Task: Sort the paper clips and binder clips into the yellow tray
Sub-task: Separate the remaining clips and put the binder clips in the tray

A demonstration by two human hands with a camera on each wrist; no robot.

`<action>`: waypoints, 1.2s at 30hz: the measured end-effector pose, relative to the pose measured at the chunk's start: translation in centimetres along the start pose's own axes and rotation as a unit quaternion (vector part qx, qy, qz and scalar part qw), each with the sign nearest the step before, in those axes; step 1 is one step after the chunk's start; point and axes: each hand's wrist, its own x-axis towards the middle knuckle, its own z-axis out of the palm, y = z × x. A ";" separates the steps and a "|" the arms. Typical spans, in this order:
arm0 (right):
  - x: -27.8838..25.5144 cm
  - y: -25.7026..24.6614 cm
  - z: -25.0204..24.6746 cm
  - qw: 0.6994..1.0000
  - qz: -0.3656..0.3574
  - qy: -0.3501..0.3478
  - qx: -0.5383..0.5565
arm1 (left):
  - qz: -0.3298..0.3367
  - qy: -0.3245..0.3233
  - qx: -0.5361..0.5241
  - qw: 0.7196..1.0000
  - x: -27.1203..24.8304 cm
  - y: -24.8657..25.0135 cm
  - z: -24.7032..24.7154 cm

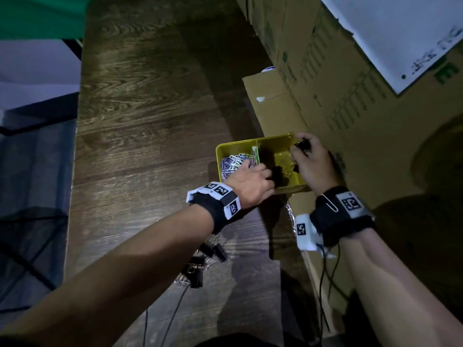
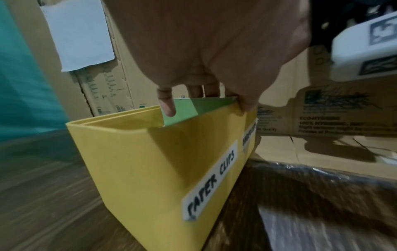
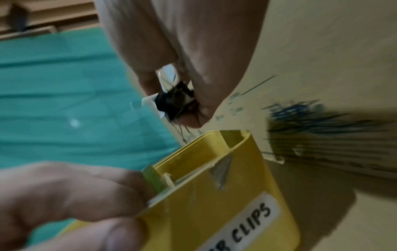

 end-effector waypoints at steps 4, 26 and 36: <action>0.0 0.6 3.1 0.981 -0.011 -0.078 -0.176 | -0.011 0.001 -0.015 1.000 -3.5 -1.6 0.2; -12.1 -1.4 13.5 0.865 -0.072 -0.416 -0.271 | -0.356 0.184 -0.209 0.892 -24.3 -2.8 5.1; -13.8 0.6 20.4 0.762 -0.139 -0.393 -0.495 | -0.396 0.030 -0.217 0.892 -25.8 -1.5 8.5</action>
